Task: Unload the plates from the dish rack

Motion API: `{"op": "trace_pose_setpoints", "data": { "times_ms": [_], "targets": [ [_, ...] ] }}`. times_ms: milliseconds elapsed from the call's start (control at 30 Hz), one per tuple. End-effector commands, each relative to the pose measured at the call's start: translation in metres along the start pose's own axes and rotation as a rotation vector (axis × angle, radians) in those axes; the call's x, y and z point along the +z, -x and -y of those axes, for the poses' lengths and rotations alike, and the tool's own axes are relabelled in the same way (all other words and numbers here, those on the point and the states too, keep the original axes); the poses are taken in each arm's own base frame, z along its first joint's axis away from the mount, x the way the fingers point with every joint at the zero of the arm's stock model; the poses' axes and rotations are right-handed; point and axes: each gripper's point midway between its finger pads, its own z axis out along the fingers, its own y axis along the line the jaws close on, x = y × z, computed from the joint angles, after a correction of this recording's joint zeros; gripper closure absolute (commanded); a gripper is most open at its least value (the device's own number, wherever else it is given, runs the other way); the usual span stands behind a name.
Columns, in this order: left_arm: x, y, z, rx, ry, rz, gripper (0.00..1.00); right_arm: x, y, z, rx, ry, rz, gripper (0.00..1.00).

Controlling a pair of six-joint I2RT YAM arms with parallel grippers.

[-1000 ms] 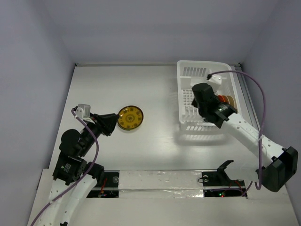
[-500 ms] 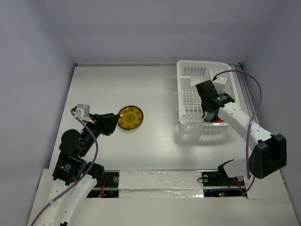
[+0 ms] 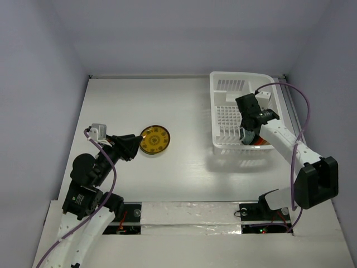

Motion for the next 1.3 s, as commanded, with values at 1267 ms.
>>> {"op": "trace_pose_setpoints", "data": {
  "times_ms": [1267],
  "targets": [
    [-0.004, 0.012, 0.008, 0.006, -0.026, 0.045, 0.62, -0.127, 0.114, -0.022, -0.036, 0.083, 0.319, 1.0]
  ]
}}
